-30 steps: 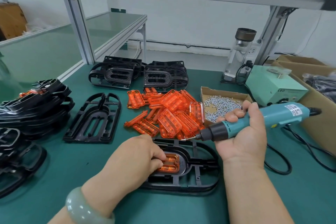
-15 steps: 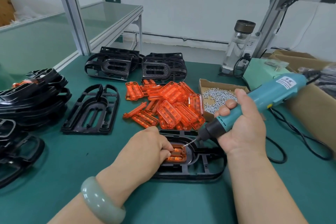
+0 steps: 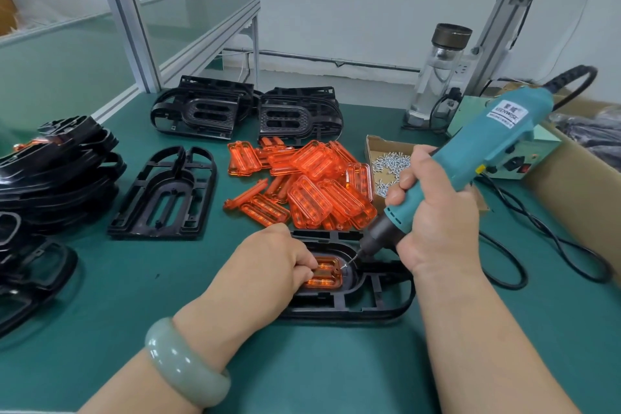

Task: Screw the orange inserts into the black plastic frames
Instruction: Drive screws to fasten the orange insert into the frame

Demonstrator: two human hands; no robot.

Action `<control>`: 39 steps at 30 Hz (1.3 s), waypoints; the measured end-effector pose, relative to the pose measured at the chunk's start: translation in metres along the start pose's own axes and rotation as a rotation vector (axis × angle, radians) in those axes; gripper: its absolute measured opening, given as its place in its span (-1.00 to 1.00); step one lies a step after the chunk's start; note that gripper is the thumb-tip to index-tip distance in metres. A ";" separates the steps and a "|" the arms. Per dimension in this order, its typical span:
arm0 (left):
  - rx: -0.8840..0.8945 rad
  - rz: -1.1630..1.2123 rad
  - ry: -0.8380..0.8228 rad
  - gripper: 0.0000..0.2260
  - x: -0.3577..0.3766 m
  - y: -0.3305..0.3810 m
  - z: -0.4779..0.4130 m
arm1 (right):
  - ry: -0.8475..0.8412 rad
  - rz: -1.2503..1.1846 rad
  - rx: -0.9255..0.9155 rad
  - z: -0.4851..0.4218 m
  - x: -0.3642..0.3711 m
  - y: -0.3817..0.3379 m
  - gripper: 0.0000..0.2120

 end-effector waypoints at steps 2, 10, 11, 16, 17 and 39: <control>-0.002 -0.002 0.005 -0.83 0.000 -0.001 0.000 | -0.027 0.013 -0.007 0.001 0.004 0.000 -0.82; -0.003 0.010 0.015 -0.83 0.000 -0.001 0.000 | -0.154 0.104 -0.078 0.006 0.027 -0.007 -0.91; -0.001 0.006 0.016 -0.82 0.000 -0.001 0.000 | -0.183 0.117 -0.080 0.007 0.031 -0.007 -0.94; 0.017 -0.029 0.021 -0.80 0.000 0.002 0.000 | -0.368 0.172 -0.080 0.013 0.056 -0.004 -0.92; 0.028 -0.043 0.020 -0.80 -0.001 0.004 -0.001 | -0.413 0.166 -0.067 0.015 0.060 -0.002 -0.90; 0.048 -0.062 0.008 -0.85 -0.002 0.012 -0.003 | -0.573 0.047 0.077 0.015 0.072 0.014 -0.89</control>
Point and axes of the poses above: each hand's wrist, its own z-axis away from the middle knuckle, its own x-axis out of the palm, y = z × x, the point moved 10 cm from there along -z, towards the middle knuckle, and after that the axes turned 3 degrees about -x, right-handed, at the moved point
